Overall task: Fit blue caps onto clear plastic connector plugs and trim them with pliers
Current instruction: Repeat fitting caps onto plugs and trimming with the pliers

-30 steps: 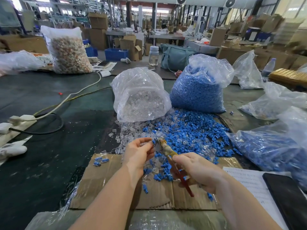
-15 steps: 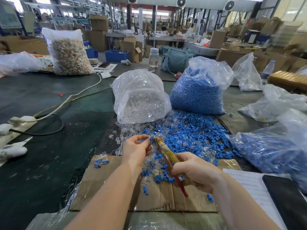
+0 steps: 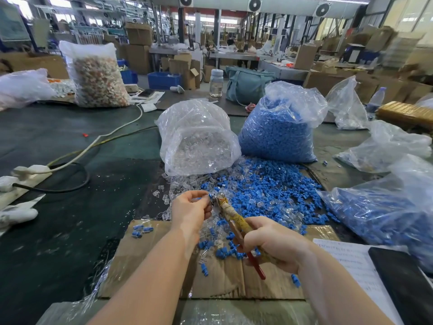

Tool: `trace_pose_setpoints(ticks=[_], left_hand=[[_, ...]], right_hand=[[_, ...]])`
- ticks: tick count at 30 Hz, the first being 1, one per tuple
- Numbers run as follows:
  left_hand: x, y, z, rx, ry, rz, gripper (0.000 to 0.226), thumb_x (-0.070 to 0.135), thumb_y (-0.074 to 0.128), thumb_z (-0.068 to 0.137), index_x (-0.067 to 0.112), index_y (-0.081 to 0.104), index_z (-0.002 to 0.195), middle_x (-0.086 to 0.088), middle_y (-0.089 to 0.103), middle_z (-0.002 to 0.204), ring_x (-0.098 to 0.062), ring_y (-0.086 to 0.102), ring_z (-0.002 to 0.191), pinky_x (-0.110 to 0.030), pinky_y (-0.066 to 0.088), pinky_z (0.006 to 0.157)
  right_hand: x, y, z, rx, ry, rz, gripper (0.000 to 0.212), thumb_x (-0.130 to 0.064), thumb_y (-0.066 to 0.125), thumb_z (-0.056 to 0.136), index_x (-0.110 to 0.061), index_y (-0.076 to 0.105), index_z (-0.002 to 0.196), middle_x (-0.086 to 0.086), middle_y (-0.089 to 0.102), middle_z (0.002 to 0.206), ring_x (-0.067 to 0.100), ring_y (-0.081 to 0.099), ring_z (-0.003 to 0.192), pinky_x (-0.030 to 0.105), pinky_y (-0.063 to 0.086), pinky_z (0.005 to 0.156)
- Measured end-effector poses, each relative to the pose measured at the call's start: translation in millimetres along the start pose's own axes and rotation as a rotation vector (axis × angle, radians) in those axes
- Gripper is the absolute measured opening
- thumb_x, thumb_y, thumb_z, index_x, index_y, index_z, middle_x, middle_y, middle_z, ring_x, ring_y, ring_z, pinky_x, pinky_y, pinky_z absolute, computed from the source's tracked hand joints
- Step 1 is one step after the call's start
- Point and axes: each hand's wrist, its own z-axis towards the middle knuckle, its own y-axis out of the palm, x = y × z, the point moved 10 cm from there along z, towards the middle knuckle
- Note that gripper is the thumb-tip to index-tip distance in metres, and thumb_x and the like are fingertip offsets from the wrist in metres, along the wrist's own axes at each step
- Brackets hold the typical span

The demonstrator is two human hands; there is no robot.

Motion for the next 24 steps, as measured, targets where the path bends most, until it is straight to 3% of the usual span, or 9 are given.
trace_pose_setpoints(ticks=[4, 8, 10, 14, 17, 24], left_hand=[[0.5, -0.3, 0.4, -0.004, -0.007, -0.001, 0.011, -0.002, 0.058, 0.087, 0.007, 0.065, 0.091, -0.008, 0.064, 0.076, -0.012, 0.06, 0.062, -0.015, 0.051, 0.049], [-1.6, -0.3, 1.3, -0.013, -0.014, -0.009, 0.012, -0.004, 0.059, 0.086, 0.006, 0.064, 0.089, -0.008, 0.063, 0.074, -0.011, 0.059, 0.06, -0.016, 0.051, 0.05], [-2.6, 1.7, 0.4, -0.028, -0.012, -0.004, 0.011, -0.004, 0.06, 0.085, 0.006, 0.064, 0.089, -0.008, 0.064, 0.073, -0.011, 0.059, 0.059, -0.016, 0.051, 0.051], [-5.0, 2.9, -0.2, -0.033, -0.02, -0.043, 0.012, -0.004, 0.06, 0.085, 0.007, 0.064, 0.089, -0.009, 0.064, 0.075, -0.011, 0.061, 0.061, -0.017, 0.052, 0.052], [-9.7, 2.7, -0.3, -0.037, -0.052, -0.075, 0.013, -0.004, 0.059, 0.085, 0.007, 0.064, 0.088, -0.009, 0.064, 0.076, -0.012, 0.061, 0.06, -0.017, 0.052, 0.052], [-11.1, 1.5, -1.2, -0.052, -0.063, -0.042, 0.011, -0.004, 0.058, 0.086, 0.004, 0.064, 0.091, -0.009, 0.064, 0.077, -0.011, 0.061, 0.059, -0.019, 0.053, 0.053]], right_hand=[[2.3, -2.8, 1.5, 0.031, 0.017, -0.021, 0.035, 0.0, 0.059, 0.077, -0.011, 0.051, 0.109, 0.013, 0.048, 0.101, 0.023, 0.053, 0.084, 0.037, 0.053, 0.079], [2.2, -9.2, 2.4, 0.122, 0.002, 0.024, 0.027, 0.007, 0.055, 0.073, -0.011, 0.055, 0.093, 0.013, 0.051, 0.09, 0.019, 0.049, 0.067, 0.028, 0.043, 0.057], [3.9, -10.6, 3.8, 0.161, -0.002, 0.046, 0.025, 0.007, 0.053, 0.073, -0.011, 0.055, 0.09, 0.013, 0.051, 0.085, 0.018, 0.047, 0.061, 0.029, 0.04, 0.054], [11.0, -5.2, 6.1, 0.133, 0.004, 0.079, 0.029, 0.005, 0.053, 0.075, -0.014, 0.057, 0.097, 0.013, 0.055, 0.093, 0.023, 0.055, 0.076, 0.033, 0.051, 0.066], [16.1, -3.0, 6.0, 0.095, 0.017, 0.11, 0.034, 0.005, 0.053, 0.074, -0.016, 0.058, 0.101, 0.013, 0.055, 0.098, 0.025, 0.056, 0.084, 0.034, 0.051, 0.069], [16.1, 2.5, 4.1, 0.003, 0.02, 0.116, 0.044, 0.007, 0.049, 0.072, -0.017, 0.058, 0.108, 0.013, 0.052, 0.102, 0.025, 0.055, 0.083, 0.038, 0.052, 0.076]])
